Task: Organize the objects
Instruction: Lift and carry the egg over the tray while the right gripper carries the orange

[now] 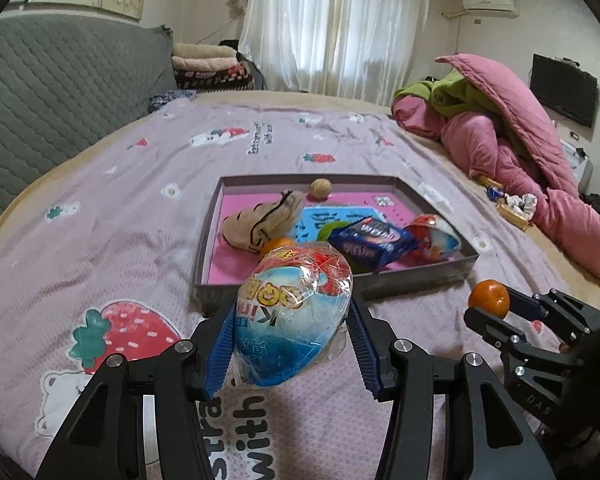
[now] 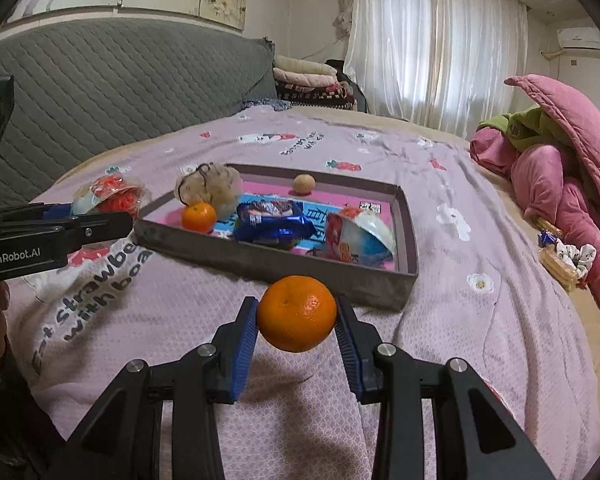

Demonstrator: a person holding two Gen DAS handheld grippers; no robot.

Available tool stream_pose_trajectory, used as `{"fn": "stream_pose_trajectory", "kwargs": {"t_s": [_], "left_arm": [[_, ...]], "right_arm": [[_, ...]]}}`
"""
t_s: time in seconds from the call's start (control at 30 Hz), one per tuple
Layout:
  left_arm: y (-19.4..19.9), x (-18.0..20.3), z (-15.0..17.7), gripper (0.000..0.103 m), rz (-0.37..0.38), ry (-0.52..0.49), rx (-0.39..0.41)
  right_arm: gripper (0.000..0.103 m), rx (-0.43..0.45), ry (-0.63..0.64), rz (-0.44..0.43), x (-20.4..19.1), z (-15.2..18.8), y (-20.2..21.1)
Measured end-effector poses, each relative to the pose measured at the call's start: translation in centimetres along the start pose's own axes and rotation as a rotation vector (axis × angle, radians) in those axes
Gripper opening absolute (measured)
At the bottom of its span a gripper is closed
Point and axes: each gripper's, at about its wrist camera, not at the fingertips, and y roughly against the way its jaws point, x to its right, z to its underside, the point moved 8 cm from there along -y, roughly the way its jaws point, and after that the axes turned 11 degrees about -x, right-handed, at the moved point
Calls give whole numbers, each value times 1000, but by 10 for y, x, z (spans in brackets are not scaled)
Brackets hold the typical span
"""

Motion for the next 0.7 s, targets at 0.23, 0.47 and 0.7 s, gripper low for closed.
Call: {"fn": "stream_pose_trajectory", "kwargs": {"t_s": [0.23,0.47,0.7], "left_arm": [[11,10,-7,54,-7,-18,24],[17,13,-19,54,-8,-22,43],[21,12,-39,54,-4,-26,70]], "right_arm": [[39,45,-11,-1,1,-13,14],[39,70,-17,-7,2,-29,20],[39,99,-21,-5,7,-50,25]]}}
